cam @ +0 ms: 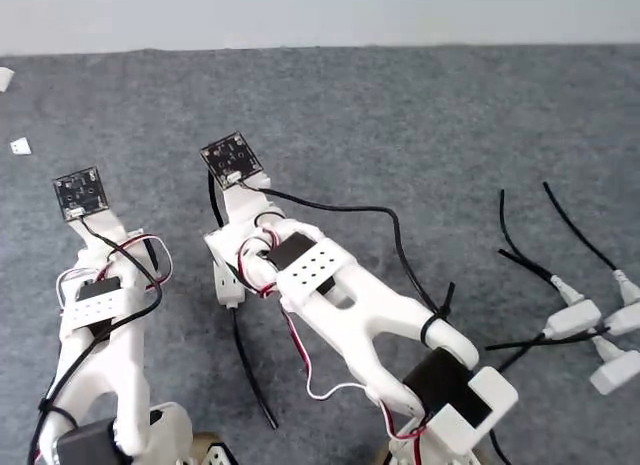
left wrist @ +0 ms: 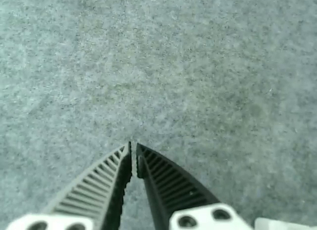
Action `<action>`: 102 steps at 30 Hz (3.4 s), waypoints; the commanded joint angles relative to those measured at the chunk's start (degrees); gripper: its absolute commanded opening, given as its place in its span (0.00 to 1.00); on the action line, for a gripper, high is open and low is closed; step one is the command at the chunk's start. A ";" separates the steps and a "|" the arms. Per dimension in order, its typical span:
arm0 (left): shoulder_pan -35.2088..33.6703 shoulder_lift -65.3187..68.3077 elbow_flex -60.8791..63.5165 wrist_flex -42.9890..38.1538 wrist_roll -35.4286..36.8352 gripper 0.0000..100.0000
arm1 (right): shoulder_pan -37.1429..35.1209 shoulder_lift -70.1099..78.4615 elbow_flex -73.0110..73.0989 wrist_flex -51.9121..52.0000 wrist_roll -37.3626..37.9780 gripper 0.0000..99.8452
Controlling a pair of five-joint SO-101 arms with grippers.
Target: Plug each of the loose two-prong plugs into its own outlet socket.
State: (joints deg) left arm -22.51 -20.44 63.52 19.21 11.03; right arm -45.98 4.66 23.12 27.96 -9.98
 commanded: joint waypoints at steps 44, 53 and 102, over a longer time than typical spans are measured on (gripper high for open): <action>-0.44 -0.88 -0.84 -0.97 0.26 0.01 | 0.04 1.54 4.92 -0.04 19.78 0.01; -0.44 -0.88 -0.84 -0.97 0.26 0.01 | -0.22 1.45 6.42 -0.31 22.77 0.01; -2.02 -0.88 -1.10 -1.14 0.44 0.01 | -5.58 5.23 -4.04 12.44 1.05 0.25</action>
State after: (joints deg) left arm -22.68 -20.44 63.52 19.21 11.03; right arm -50.46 11.60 20.31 38.95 -2.68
